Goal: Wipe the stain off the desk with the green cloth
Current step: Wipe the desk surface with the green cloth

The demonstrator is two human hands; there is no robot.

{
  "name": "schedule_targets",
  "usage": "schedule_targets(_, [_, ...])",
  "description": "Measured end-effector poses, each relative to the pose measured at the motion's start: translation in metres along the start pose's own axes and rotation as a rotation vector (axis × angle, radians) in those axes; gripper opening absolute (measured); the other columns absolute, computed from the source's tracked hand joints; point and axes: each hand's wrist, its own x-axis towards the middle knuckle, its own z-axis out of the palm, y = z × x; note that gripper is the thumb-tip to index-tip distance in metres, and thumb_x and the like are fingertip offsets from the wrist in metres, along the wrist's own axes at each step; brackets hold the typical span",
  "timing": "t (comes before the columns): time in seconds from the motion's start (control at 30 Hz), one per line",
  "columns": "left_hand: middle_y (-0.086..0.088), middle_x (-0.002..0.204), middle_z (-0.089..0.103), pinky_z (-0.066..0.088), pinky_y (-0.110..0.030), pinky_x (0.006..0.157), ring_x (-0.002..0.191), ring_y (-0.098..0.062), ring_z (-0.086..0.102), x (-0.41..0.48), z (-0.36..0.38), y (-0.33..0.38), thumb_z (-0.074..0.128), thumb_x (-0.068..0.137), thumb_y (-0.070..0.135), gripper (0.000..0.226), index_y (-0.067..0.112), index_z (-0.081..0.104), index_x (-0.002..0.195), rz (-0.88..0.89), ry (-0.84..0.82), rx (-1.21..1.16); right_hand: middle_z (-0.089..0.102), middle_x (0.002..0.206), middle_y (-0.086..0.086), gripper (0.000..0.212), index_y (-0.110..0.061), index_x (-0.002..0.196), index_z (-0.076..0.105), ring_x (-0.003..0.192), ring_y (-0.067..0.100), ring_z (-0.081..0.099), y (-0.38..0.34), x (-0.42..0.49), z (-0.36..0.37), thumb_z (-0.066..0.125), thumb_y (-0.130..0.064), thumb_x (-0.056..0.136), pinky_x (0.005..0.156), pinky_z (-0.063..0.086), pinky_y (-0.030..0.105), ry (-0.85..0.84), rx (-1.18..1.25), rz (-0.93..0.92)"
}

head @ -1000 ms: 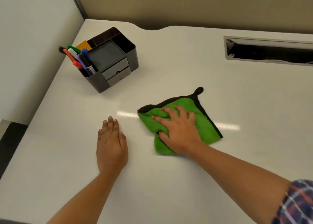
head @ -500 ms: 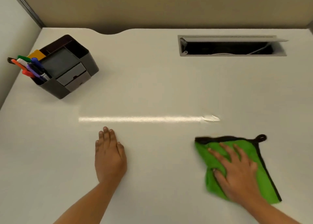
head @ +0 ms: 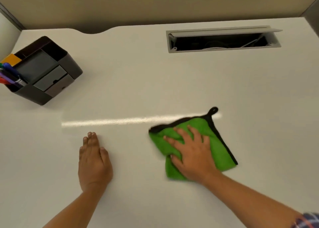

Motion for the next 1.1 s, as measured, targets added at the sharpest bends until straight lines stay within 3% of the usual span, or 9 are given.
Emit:
schedule_targets(0.13, [-0.001, 0.159, 0.021, 0.009, -0.036, 0.119, 0.147, -0.012, 0.009, 0.000, 0.000, 0.001, 0.016, 0.095, 0.031, 0.059, 0.014, 0.017, 0.151, -0.004, 0.001, -0.001, 0.033, 0.158, -0.013, 0.075, -0.059, 0.145, 0.029, 0.148, 0.030, 0.022, 0.054, -0.079, 0.012, 0.054, -0.071, 0.075, 0.099, 0.031, 0.053, -0.074, -0.029, -0.145])
schedule_targets(0.2, [-0.002, 0.159, 0.022, 0.010, -0.036, 0.119, 0.147, -0.014, 0.010, 0.000, -0.001, 0.001, 0.016, 0.095, 0.032, 0.059, 0.012, 0.017, 0.150, -0.001, -0.002, 0.003, 0.031, 0.161, -0.011, 0.080, -0.060, 0.147, 0.024, 0.151, 0.034, 0.015, 0.098, -0.084, 0.004, 0.051, -0.078, 0.073, 0.103, 0.028, 0.056, -0.058, -0.102, -0.119])
schedule_targets(0.33, [-0.003, 0.159, 0.022, 0.009, -0.035, 0.119, 0.147, -0.015, 0.010, 0.001, 0.001, 0.001, 0.016, 0.095, 0.032, 0.059, 0.011, 0.018, 0.150, 0.004, 0.003, 0.018, 0.032, 0.161, -0.002, 0.079, -0.061, 0.148, 0.017, 0.145, 0.049, 0.017, 0.150, -0.024, -0.021, 0.024, -0.090, 0.074, 0.099, 0.033, 0.060, -0.034, -0.121, 0.293])
schedule_targets(0.43, [-0.003, 0.159, 0.022, 0.009, -0.035, 0.119, 0.147, -0.014, 0.010, 0.001, 0.001, 0.000, 0.016, 0.095, 0.032, 0.059, 0.011, 0.019, 0.150, 0.004, 0.002, 0.018, 0.026, 0.162, 0.001, 0.080, -0.058, 0.146, 0.020, 0.143, 0.050, 0.016, 0.130, 0.044, -0.025, 0.021, -0.091, 0.073, 0.098, 0.033, 0.062, 0.008, -0.070, 0.467])
schedule_targets(0.5, [-0.001, 0.159, 0.022, 0.010, -0.036, 0.119, 0.147, -0.013, 0.009, 0.001, 0.002, 0.001, 0.017, 0.094, 0.032, 0.059, 0.013, 0.019, 0.150, 0.008, 0.006, 0.015, 0.024, 0.163, 0.004, 0.082, -0.056, 0.147, 0.021, 0.143, 0.052, 0.013, 0.097, 0.081, -0.025, 0.023, -0.089, 0.072, 0.101, 0.029, 0.064, 0.009, -0.042, 0.448])
schedule_targets(0.6, [0.002, 0.159, 0.021, 0.012, -0.037, 0.118, 0.146, -0.011, 0.009, 0.002, 0.001, 0.002, 0.017, 0.094, 0.032, 0.059, 0.015, 0.020, 0.150, -0.003, 0.010, 0.012, 0.024, 0.163, 0.009, 0.081, -0.054, 0.147, 0.024, 0.145, 0.052, 0.010, 0.034, 0.092, -0.019, 0.030, -0.086, 0.073, 0.104, 0.022, 0.067, 0.014, -0.024, 0.263])
schedule_targets(0.77, [-0.004, 0.159, 0.022, 0.013, -0.042, 0.118, 0.147, -0.017, 0.012, 0.001, -0.002, 0.004, 0.018, 0.092, 0.029, 0.060, 0.011, 0.024, 0.149, 0.014, -0.012, 0.016, 0.025, 0.164, 0.007, 0.077, -0.053, 0.148, 0.029, 0.149, 0.048, 0.008, -0.018, 0.013, 0.001, 0.041, -0.079, 0.077, 0.107, 0.016, 0.074, 0.019, 0.041, -0.029])
schedule_targets(0.97, [-0.009, 0.158, 0.024, 0.011, -0.039, 0.118, 0.146, -0.023, 0.014, 0.002, -0.003, 0.004, 0.019, 0.090, 0.030, 0.063, 0.006, 0.024, 0.149, 0.008, -0.018, 0.026, 0.021, 0.166, -0.004, 0.071, -0.059, 0.148, 0.019, 0.150, 0.046, 0.007, 0.048, -0.096, 0.009, 0.031, -0.082, 0.082, 0.104, 0.019, 0.079, -0.059, -0.002, 0.103])
schedule_targets(1.1, [-0.013, 0.157, 0.026, 0.011, -0.038, 0.118, 0.146, -0.025, 0.015, 0.006, -0.002, 0.004, 0.020, 0.089, 0.029, 0.064, 0.003, 0.025, 0.147, 0.020, -0.026, 0.034, 0.022, 0.165, -0.002, 0.078, -0.062, 0.147, 0.017, 0.146, 0.051, 0.013, 0.115, -0.062, -0.011, 0.038, -0.082, 0.075, 0.099, 0.030, 0.073, -0.055, -0.025, 0.349])
